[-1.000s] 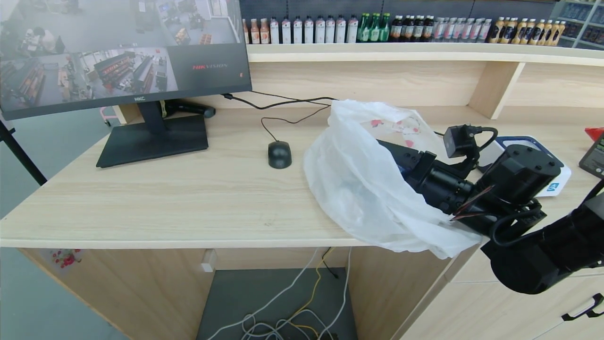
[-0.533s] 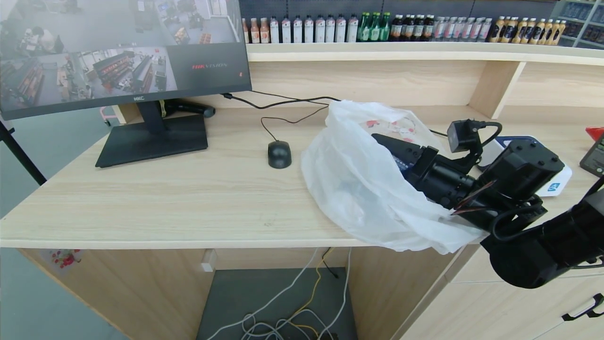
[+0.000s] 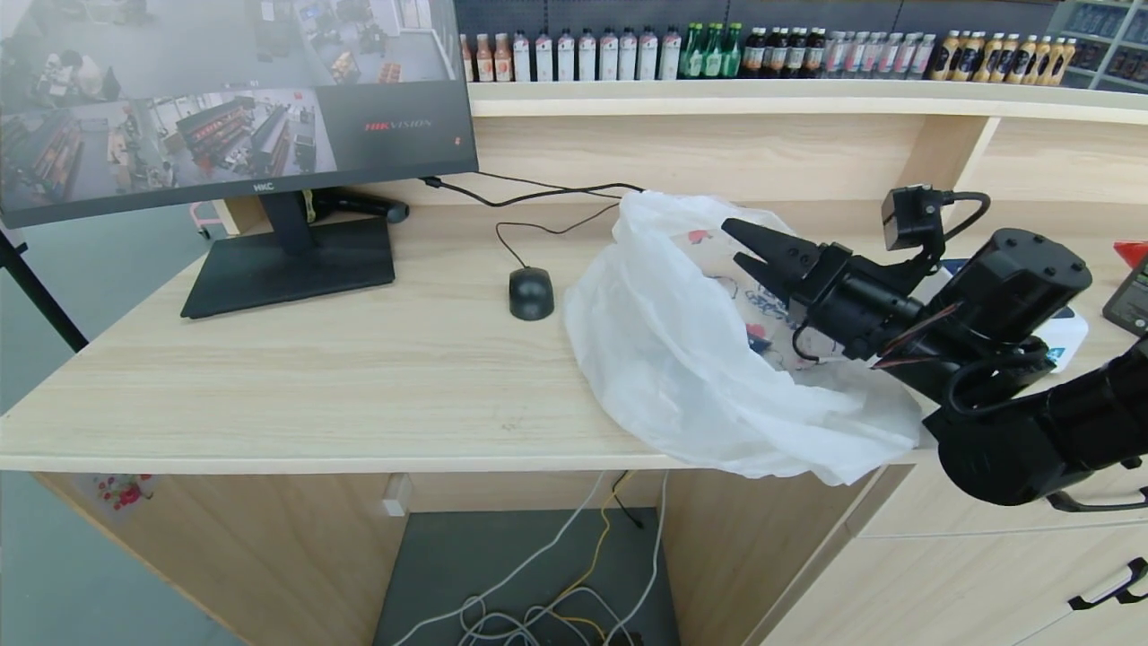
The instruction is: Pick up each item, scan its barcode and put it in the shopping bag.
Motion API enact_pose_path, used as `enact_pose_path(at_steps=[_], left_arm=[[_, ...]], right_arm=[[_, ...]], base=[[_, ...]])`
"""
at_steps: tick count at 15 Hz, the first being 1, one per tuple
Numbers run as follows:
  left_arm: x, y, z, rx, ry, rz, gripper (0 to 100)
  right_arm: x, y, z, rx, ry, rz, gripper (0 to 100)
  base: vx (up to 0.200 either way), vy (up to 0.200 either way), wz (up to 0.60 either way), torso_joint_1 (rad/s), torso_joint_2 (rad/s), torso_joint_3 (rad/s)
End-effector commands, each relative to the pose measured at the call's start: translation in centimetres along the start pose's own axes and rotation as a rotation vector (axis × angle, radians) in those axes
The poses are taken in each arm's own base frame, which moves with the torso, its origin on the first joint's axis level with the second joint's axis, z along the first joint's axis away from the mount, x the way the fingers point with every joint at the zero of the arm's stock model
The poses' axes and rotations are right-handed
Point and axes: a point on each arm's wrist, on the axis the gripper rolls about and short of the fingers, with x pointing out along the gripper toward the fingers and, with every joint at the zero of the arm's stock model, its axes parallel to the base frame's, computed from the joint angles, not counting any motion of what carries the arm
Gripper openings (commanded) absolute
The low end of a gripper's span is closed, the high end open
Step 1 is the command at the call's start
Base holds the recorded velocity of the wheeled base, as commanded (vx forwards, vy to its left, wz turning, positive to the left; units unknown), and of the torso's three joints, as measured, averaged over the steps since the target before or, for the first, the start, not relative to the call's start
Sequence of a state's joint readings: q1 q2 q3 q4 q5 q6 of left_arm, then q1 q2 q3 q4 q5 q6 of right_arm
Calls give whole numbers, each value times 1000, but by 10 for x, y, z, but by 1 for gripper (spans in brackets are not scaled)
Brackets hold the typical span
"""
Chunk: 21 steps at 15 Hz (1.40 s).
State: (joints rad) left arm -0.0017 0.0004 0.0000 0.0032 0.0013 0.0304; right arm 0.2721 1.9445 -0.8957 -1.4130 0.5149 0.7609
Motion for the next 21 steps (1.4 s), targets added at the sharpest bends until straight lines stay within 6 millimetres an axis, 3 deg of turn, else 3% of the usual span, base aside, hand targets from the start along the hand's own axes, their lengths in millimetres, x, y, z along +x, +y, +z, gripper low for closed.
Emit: enact_pose_path(at_steps=[1, 6, 11, 14, 17, 19, 21], left_arm=[[0, 0, 0, 0, -1, 0, 100], [0, 0, 0, 0, -1, 0, 100], [0, 0, 0, -1, -1, 0, 100], [0, 0, 0, -3, -1, 0, 100], [0, 0, 0, -7, -1, 0, 100], [0, 0, 0, -10, 0, 2, 100], [0, 0, 0, -12, -1, 2, 100]], right_arm=[[-1, -1, 9, -43, -23, -2, 100], [-4, 3, 20, -227, -54, -2, 100], [-15, 23, 44, -478, -148, -38, 100], [-34, 45, 50, -686, -191, -118, 100], [-82, 58, 19, -857, -46, -170, 100], [-111, 66, -4, -838, 38, -191, 100], [-131, 73, -15, -830, 64, -244, 100]], base=[[0, 0, 0, 0, 0, 0], [0, 0, 0, 0, 0, 0], [0, 0, 0, 0, 0, 0], [0, 0, 0, 0, 0, 0], [0, 0, 0, 0, 0, 0], [0, 0, 0, 0, 0, 0], [0, 0, 0, 0, 0, 0]])
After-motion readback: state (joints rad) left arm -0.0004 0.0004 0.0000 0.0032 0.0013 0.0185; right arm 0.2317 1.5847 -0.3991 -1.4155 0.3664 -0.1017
